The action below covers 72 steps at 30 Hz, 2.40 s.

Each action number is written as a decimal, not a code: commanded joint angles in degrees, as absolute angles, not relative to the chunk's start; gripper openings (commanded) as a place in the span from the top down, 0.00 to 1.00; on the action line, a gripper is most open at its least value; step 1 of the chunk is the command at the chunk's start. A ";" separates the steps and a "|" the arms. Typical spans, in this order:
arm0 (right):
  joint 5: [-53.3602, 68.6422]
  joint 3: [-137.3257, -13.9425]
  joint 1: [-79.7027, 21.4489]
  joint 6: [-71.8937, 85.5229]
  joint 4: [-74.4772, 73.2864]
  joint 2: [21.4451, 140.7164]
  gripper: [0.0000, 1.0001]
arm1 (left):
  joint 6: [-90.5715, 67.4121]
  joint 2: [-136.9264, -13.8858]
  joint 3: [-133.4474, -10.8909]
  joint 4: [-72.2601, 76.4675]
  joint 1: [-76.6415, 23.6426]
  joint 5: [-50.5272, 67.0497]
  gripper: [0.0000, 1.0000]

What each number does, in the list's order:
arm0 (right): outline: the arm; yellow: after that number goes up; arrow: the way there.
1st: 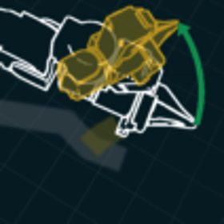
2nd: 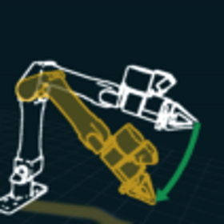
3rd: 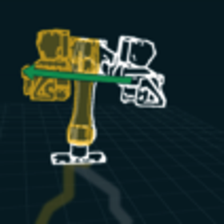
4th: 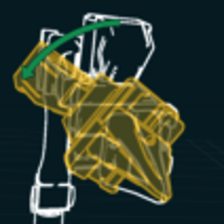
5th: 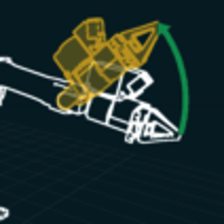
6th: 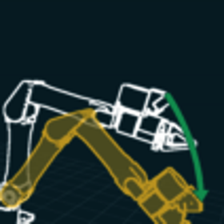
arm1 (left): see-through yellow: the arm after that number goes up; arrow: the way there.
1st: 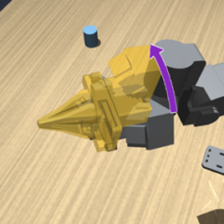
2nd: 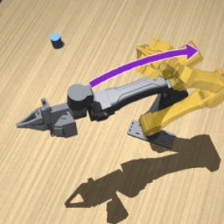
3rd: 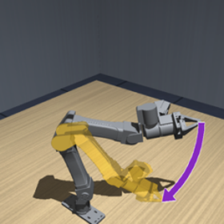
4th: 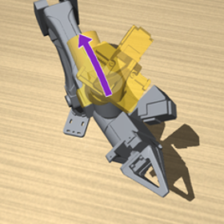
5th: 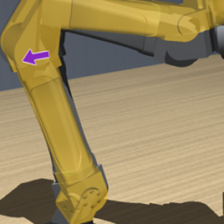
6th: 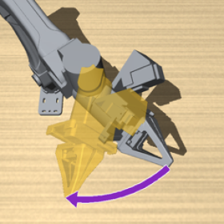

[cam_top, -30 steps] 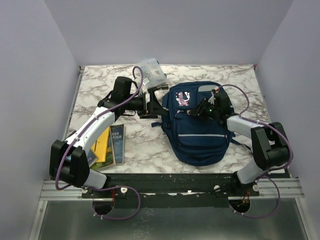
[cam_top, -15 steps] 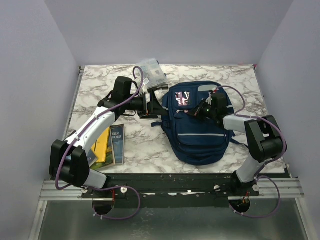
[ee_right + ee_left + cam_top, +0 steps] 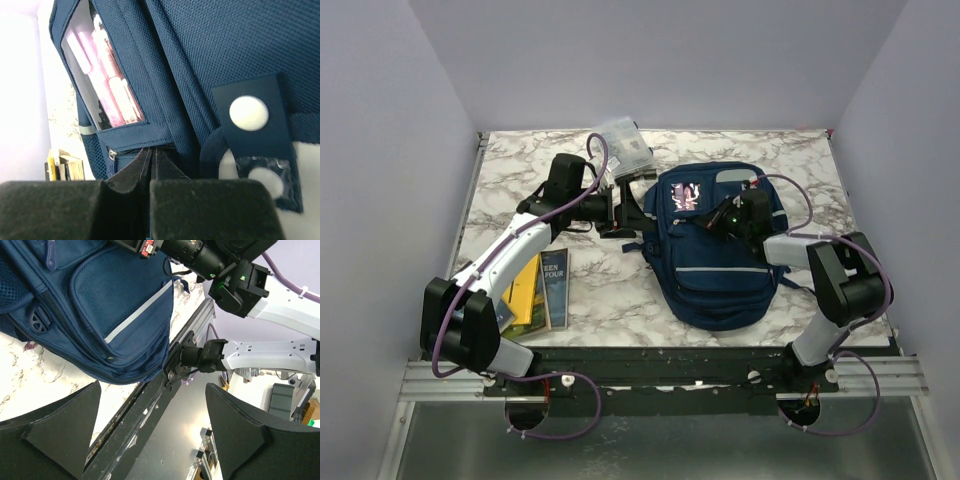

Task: Pack the student bag
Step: Place the stationery in the student bag, then zip the student bag at the center of the board.

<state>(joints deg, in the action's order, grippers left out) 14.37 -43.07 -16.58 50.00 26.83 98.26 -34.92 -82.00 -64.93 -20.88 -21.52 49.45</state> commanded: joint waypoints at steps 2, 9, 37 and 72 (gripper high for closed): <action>11.10 -41.05 -16.87 46.35 21.95 91.63 0.93 | -35.46 -82.82 -65.83 -20.72 -21.88 50.36 0.13; 13.29 -36.08 -16.92 41.37 17.53 86.14 0.79 | -36.12 -85.43 -65.90 -21.83 -21.84 50.26 0.18; 24.24 -24.84 -19.20 36.65 7.26 65.23 0.58 | -42.88 -115.82 -92.91 -21.10 -30.59 13.35 0.60; 22.22 -26.25 -19.23 36.16 6.04 68.37 0.35 | -45.29 -124.10 -98.99 -29.34 -30.15 37.03 1.00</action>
<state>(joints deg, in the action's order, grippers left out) 22.76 -25.19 -18.87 34.74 6.90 65.78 -46.35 -123.87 -98.37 -23.88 -29.69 26.44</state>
